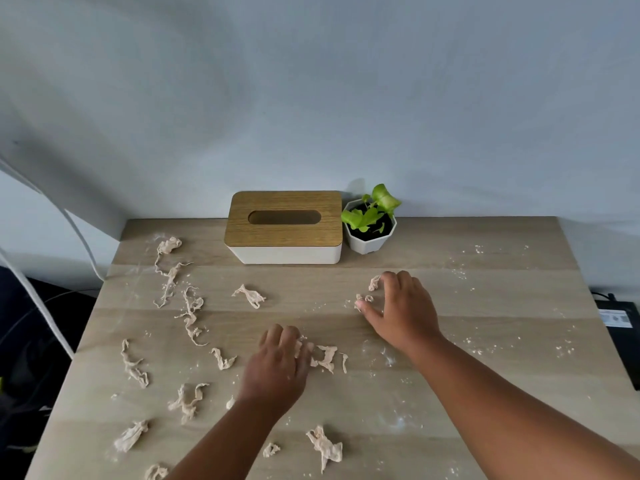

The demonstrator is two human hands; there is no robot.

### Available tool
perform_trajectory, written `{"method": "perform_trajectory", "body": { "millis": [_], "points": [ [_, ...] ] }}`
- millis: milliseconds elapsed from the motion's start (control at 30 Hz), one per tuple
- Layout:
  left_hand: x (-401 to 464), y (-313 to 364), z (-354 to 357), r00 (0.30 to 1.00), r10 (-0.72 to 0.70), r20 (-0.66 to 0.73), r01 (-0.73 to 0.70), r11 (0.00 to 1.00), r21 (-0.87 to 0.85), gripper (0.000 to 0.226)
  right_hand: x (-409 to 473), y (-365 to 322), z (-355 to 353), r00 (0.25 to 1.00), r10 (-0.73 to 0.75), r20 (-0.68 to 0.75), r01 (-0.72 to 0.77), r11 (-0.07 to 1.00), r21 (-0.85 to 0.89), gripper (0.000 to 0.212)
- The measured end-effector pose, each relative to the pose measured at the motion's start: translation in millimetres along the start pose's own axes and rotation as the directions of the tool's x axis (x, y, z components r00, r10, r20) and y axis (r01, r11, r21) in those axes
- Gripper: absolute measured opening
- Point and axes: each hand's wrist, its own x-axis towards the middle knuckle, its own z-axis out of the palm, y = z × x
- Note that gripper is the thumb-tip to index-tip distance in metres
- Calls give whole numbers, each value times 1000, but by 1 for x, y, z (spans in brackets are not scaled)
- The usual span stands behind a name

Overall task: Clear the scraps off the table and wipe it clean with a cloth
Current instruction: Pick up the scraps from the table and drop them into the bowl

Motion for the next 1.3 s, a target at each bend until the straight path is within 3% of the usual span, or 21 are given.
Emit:
{"method": "perform_trajectory", "body": {
  "millis": [133, 267, 433, 667, 833, 1100, 1300],
  "points": [
    [-12, 15, 21, 999, 36, -33, -32, 992, 120, 65, 7, -2, 5, 1000, -7, -14, 6, 999, -42, 70],
    [-14, 35, 35, 996, 31, -78, -16, 982, 187, 77, 11, -4, 12, 1000, -11, 10, 12, 996, -83, 71],
    [-11, 43, 42, 998, 18, -58, -1, 963, 269, 62, 16, -2, 15, 994, -108, 21, 110, 979, -173, 60],
    [-5, 36, 48, 997, 70, -16, -62, 949, 309, 29, 20, -6, 17, 977, -213, 24, 213, 949, -235, 27],
    [-6, 33, 49, 992, 128, 20, -127, 942, 312, 14, 20, -11, 18, 978, -206, 32, 208, 952, -224, 13],
    [-15, 32, 38, 971, 220, 91, -234, 950, 206, 29, 12, -14, 4, 979, -127, 161, 142, 986, -86, 18],
    [-18, 33, 24, 976, 164, 141, -174, 983, 58, 28, 3, -7, 2, 984, -87, 154, 76, 994, 76, 8]
  ]
}}
